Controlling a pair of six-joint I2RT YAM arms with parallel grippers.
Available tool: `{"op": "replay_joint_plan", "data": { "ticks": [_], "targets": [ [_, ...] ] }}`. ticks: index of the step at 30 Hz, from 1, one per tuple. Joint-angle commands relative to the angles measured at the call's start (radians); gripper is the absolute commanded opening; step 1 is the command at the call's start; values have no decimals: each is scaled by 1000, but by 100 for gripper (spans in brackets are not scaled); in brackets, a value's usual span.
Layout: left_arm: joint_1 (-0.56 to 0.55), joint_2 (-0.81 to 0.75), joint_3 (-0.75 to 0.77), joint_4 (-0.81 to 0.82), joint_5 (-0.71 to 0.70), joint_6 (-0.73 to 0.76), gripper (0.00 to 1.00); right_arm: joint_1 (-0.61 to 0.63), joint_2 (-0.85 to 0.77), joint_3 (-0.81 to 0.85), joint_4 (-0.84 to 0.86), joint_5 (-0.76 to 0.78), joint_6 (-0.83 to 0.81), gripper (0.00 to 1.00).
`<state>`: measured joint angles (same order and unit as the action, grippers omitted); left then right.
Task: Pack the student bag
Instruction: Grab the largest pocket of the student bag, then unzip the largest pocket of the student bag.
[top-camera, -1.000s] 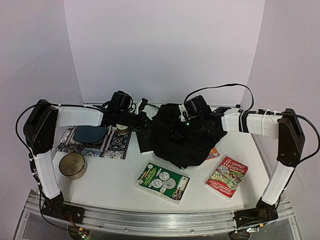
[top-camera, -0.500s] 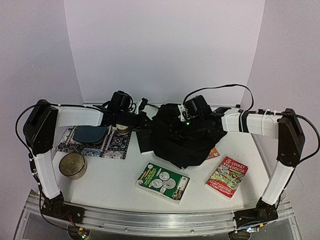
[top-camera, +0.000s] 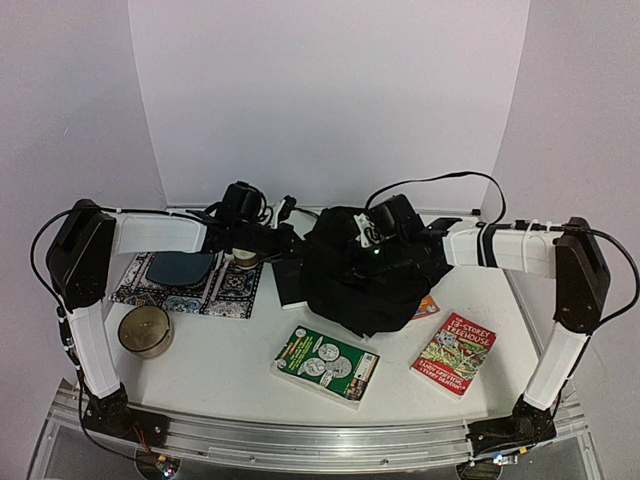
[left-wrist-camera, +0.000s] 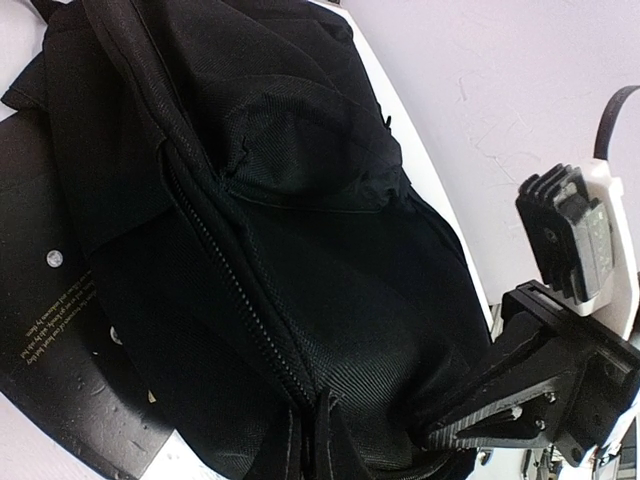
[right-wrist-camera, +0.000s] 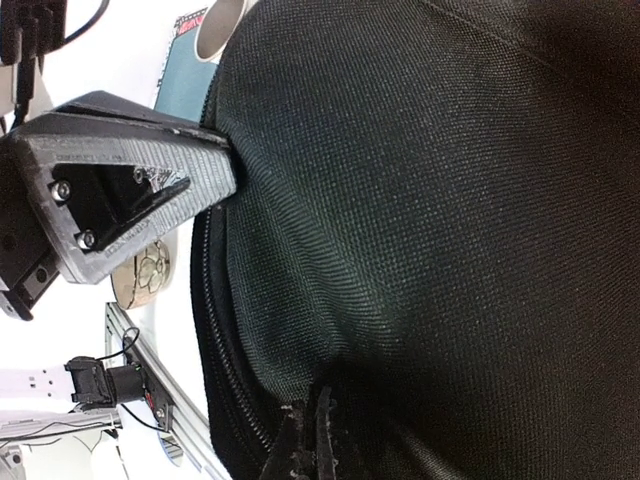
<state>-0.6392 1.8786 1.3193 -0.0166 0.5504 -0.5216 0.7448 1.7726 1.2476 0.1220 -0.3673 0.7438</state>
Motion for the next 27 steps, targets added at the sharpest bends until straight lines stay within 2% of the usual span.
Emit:
{"op": "replay_joint_plan", "data": {
  "ticks": [1, 10, 18, 20, 23, 27],
  "targets": [
    [3, -68, -5, 60, -32, 42, 0, -6, -121, -22, -7, 47, -40, 0],
    [72, -32, -12, 40, -56, 72, 0, -54, -390, -257, -86, 341, -121, 0],
    [116, 32, 54, 2, -107, 164, 0, -56, -514, -373, -110, 493, -154, 0],
    [132, 64, 94, -16, -116, 178, 1, -53, -520, -380, -77, 474, -176, 0],
    [135, 81, 144, -31, -83, 154, 16, -30, -502, -374, 29, 383, -188, 0],
    [124, 33, 140, -30, -65, 61, 47, 38, -417, -294, 107, 375, -213, 0]
  ]
}}
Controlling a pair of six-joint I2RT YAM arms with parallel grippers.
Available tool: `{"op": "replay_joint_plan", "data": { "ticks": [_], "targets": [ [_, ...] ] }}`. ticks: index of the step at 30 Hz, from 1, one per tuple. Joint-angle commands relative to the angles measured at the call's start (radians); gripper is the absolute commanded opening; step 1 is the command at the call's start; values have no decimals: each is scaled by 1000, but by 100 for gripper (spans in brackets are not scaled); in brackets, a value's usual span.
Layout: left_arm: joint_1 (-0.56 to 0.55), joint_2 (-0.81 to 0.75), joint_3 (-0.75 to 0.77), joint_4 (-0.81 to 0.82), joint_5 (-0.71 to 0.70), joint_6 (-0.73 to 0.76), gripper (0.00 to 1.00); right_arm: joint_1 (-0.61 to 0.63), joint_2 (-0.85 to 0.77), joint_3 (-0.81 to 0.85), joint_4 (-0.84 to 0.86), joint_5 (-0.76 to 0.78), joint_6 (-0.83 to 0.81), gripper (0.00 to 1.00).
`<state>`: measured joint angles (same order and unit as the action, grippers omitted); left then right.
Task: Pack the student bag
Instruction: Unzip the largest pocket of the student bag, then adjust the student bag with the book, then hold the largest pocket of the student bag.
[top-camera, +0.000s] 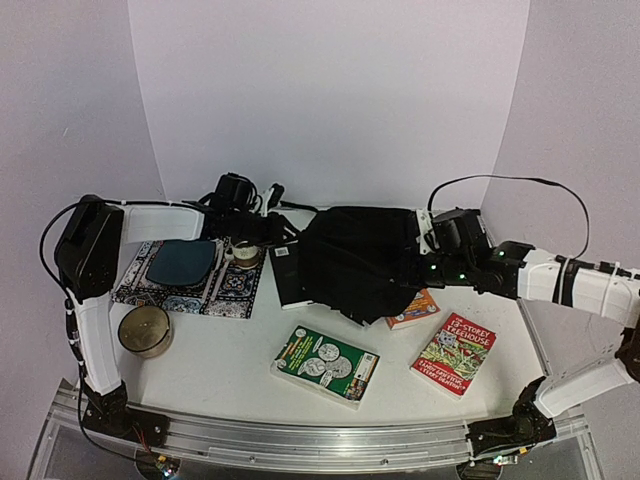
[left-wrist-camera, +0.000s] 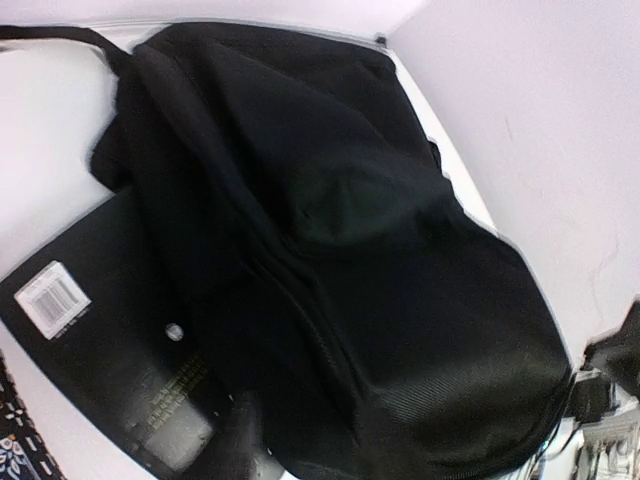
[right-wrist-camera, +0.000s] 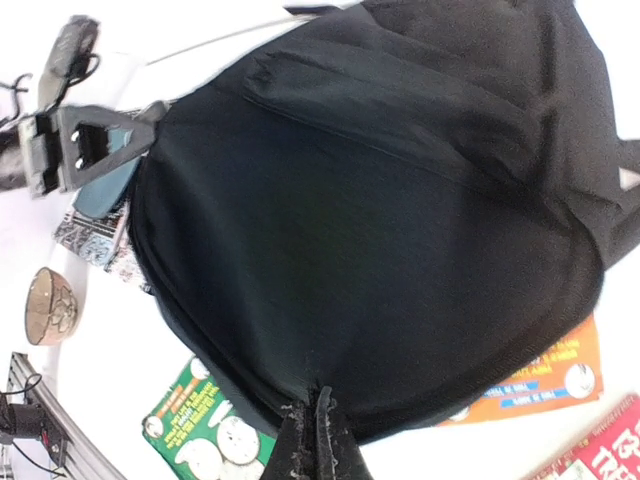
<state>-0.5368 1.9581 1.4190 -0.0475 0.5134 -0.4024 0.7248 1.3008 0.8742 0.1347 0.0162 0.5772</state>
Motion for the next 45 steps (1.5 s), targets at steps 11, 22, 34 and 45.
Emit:
{"op": "replay_joint_plan", "data": {
  "ticks": [11, 22, 34, 45],
  "targets": [
    [-110, -316, -254, 0, -160, -362, 90, 149, 256, 224, 233, -8, -83, 0],
    [-220, -272, -328, 158, -165, -507, 76, 181, 311, 253, 252, -39, -114, 0],
    [-229, -208, -279, 231, -177, -533, 34, 194, 302, 219, 250, -12, -135, 0],
    [-224, -249, -352, 231, -158, -467, 0, 87, 112, 59, 62, 318, -182, 0]
  ]
}}
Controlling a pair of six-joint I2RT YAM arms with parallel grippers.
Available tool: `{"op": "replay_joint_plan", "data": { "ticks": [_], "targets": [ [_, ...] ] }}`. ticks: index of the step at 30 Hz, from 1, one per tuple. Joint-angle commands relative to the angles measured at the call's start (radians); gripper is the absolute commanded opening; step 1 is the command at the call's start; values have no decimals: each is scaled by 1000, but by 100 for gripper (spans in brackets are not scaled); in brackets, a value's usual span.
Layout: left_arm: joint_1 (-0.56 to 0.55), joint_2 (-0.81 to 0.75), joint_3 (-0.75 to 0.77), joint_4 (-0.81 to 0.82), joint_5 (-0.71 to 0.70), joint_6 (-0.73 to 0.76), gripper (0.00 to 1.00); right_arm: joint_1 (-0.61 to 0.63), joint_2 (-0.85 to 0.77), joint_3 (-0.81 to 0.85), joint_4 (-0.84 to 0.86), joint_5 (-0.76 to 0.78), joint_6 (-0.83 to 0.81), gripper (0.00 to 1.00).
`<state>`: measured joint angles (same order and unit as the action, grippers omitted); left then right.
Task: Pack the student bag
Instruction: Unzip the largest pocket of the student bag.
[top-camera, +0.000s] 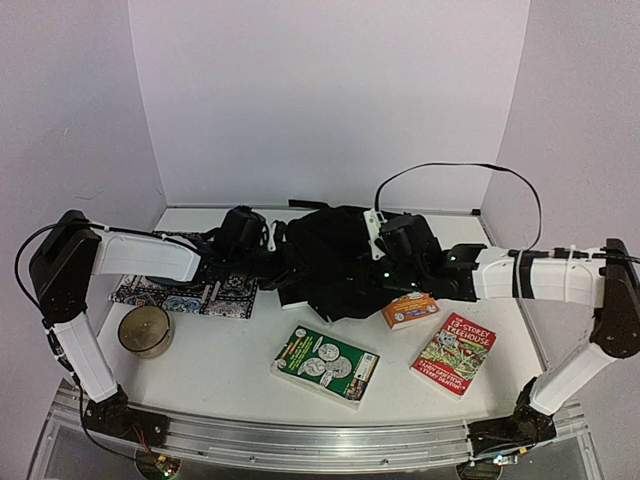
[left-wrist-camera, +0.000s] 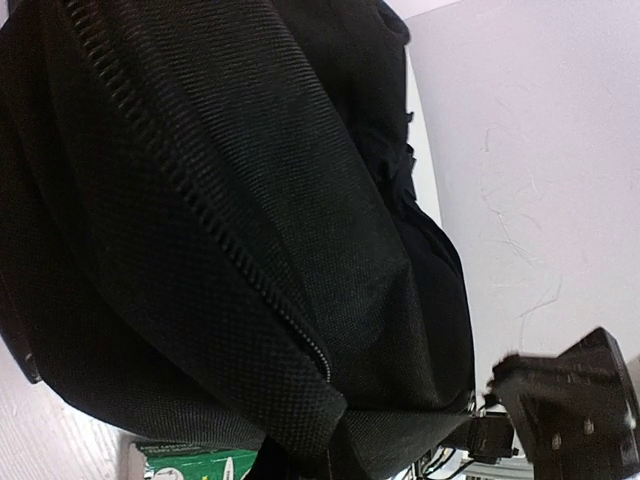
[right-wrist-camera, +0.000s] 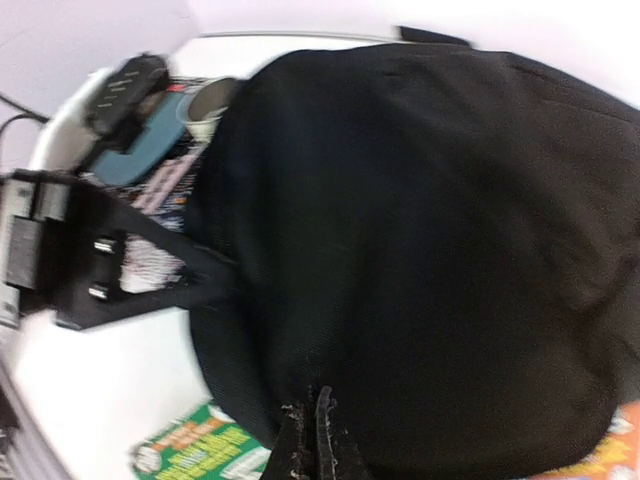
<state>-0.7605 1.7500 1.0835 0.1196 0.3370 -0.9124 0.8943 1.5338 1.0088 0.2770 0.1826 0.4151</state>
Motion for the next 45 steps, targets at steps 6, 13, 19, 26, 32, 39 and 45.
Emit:
{"op": "replay_joint_plan", "data": {
  "ticks": [6, 13, 19, 26, 32, 39, 45],
  "targets": [
    [0, -84, -63, 59, 76, 74, 0, -316, -250, -226, -85, 130, -6, 0],
    [5, -187, -130, 37, 133, 128, 0, -529, -270, -250, -76, 90, -47, 0],
    [10, -244, -186, 33, 168, 169, 0, -618, -226, -238, -39, 19, -45, 0],
    [19, -215, -188, 33, 216, 208, 0, -622, -173, -236, -43, 20, -63, 0],
    [50, -234, -221, 31, 225, 216, 0, -674, -176, -241, -32, -119, -143, 0],
    [25, -139, -148, 37, 263, 233, 0, -537, -244, -203, -50, -339, -280, 24],
    [21, -107, -113, 40, 267, 249, 0, -367, -316, -88, -189, -316, -382, 61]
  ]
}}
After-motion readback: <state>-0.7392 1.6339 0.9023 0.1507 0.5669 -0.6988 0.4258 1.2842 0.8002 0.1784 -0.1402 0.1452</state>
